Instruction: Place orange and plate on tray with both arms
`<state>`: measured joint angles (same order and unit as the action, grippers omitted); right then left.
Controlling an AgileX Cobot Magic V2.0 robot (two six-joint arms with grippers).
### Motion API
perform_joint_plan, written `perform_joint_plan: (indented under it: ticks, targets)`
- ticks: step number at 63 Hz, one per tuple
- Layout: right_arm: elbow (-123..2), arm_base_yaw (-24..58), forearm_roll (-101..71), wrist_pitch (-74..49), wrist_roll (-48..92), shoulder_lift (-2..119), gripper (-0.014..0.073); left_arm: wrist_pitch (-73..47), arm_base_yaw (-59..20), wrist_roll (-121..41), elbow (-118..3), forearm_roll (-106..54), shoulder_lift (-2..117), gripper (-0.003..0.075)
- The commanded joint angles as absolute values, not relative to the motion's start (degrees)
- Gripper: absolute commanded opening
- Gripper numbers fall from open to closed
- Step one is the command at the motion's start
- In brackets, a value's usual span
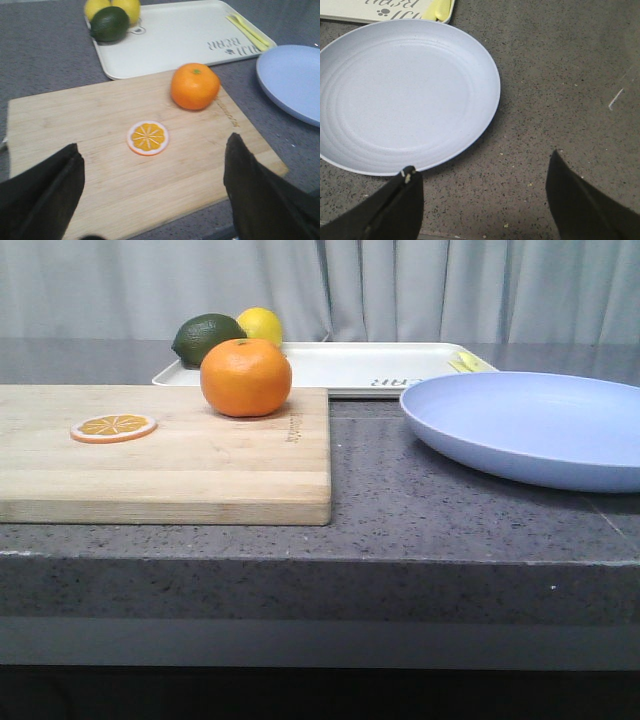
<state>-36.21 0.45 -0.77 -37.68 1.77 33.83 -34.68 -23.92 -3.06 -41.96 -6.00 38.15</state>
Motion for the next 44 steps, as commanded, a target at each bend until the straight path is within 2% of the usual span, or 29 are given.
perform_joint_plan:
  ticks: [1, 16, 38, 44]
  targets:
    - [-38.0, 0.4, -0.6, -34.1, 2.0, 34.3, 0.0531, -30.1, -27.6, -3.1, -43.7, -6.8, 40.1, 0.0568]
    - [-38.0, 0.4, -0.6, -34.7, 2.0, 34.3, 0.0531, -28.5, -32.3, -3.1, -43.7, -6.8, 46.0, 0.0568]
    - [-38.0, 0.4, -0.6, -35.4, 2.0, 34.3, 0.0531, -21.9, -32.7, -3.1, -44.8, -5.9, 55.1, 0.0570]
    - [-38.0, 0.4, -0.6, -35.4, 2.0, 34.3, 0.0531, -21.9, -32.7, -3.1, -46.8, -5.6, 57.9, 0.0598]
